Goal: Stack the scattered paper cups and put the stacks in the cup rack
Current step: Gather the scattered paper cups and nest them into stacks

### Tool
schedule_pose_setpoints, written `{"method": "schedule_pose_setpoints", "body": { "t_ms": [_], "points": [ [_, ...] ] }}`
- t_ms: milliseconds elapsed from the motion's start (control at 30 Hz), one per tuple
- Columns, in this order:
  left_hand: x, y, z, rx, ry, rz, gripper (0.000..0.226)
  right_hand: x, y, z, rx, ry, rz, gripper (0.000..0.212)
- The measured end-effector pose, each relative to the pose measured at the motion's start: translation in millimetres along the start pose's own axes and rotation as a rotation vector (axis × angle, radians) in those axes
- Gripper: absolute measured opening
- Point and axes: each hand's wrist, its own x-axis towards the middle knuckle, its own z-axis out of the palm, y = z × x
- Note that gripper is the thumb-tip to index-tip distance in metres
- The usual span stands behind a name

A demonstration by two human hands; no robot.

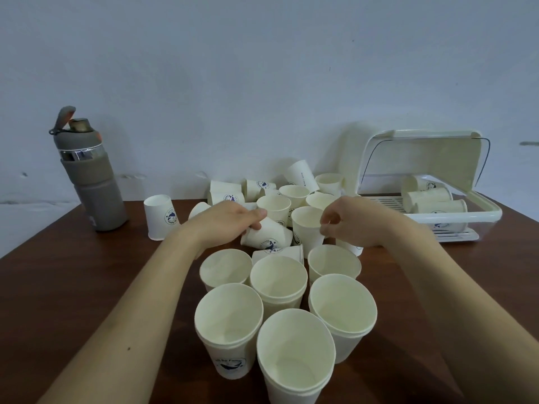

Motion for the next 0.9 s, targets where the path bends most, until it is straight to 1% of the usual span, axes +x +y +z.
{"method": "schedule_pose_setpoints", "body": {
  "t_ms": [100,200,233,333,433,533,667,733,767,833,900],
  "points": [
    [-2.1,5.3,-2.0,-0.067,0.161,0.117,0.029,1.0,-0.9,3.4,-0.033,0.02,0.023,0.032],
    [-4.4,11.3,-5.0,-0.099,0.378,0.23,0.007,1.1,-2.3,4.0,-0.032,0.068,0.026,0.041],
    [-5.2,13.5,-6.2,-0.105,0.425,0.266,0.004,1.3,-2.6,4.6,-0.032,0.083,0.025,0.043],
    [-9.0,18.7,-8.2,-0.08,0.494,0.347,0.012,1.9,-3.6,7.5,-0.026,0.129,0.013,0.045],
    [-15.1,24.7,-12.4,-0.02,0.488,0.374,0.015,2.2,-3.6,8.6,0.002,0.185,-0.013,0.039],
    [-24.6,30.5,-20.1,-0.049,0.443,0.409,0.012,0.6,-1.5,1.8,0.086,0.255,-0.023,0.034],
    [-40.8,40.2,-36.2,-0.078,0.416,0.445,0.01,-0.4,3.6,-8.6,0.222,0.367,-0.071,0.034],
    [-48.2,43.9,-44.0,-0.05,0.393,0.466,0.006,-2.5,2.7,-13.2,0.275,0.415,-0.078,0.034],
    [-51.9,45.7,-46.8,-0.024,0.382,0.474,0.008,-4.0,1.1,-15.6,0.304,0.436,-0.081,0.035],
    [-57.7,47.9,-50.0,0.033,0.345,0.478,0.012,-7.2,-3.7,-19.4,0.364,0.474,-0.087,0.035],
    [-60.6,48.3,-51.7,0.071,0.265,0.45,0.009,-10.5,-8.7,-22.1,0.406,0.503,-0.094,0.035]
  ]
}}
